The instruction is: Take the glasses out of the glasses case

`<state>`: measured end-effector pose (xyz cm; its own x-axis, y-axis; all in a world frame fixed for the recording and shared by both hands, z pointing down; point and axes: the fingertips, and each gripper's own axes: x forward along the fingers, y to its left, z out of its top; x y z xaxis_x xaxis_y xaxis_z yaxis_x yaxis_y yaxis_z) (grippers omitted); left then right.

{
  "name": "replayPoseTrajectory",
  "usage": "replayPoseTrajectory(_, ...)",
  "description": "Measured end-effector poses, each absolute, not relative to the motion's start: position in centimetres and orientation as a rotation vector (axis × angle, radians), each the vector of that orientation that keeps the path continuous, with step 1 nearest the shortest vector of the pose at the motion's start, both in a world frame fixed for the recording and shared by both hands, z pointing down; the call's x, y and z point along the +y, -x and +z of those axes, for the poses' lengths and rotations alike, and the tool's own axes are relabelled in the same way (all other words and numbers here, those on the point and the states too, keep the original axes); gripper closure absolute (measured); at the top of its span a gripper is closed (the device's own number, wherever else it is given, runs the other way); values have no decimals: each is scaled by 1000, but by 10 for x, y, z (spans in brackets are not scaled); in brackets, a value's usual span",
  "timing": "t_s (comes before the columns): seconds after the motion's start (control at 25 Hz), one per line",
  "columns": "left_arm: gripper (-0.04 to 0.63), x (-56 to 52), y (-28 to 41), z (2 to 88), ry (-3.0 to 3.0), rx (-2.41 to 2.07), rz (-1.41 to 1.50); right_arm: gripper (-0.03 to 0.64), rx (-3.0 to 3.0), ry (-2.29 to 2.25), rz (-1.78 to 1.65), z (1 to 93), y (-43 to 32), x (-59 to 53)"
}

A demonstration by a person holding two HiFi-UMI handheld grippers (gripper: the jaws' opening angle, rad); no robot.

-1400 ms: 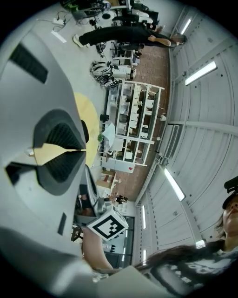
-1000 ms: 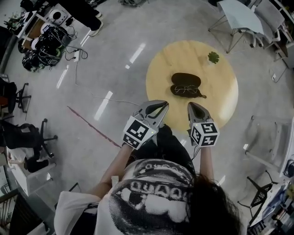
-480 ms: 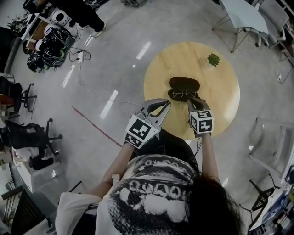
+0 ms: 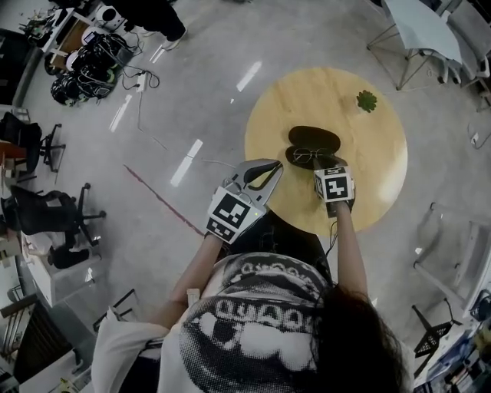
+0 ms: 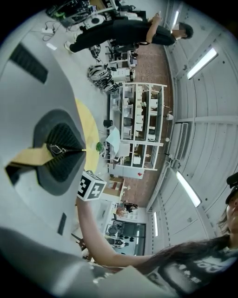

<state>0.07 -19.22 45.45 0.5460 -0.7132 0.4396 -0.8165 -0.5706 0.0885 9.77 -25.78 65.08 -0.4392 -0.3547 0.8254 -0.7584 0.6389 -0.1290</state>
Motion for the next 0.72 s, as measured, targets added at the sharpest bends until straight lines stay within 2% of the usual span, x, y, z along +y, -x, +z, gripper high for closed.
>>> replayPoseTrajectory(0.56, 577, -229, 18, 463, -2569, -1105, 546, 525, -1902, -786, 578, 673, -85, -243)
replayPoseTrajectory(0.68, 577, -241, 21, 466, -2597, -1038, 551, 543, -1905, -809, 632, 676, -85, -245)
replayPoseTrajectory(0.72, 577, -245, 21, 466, -2608, -1015, 550, 572, -1905, -814, 658, 677, -85, -245)
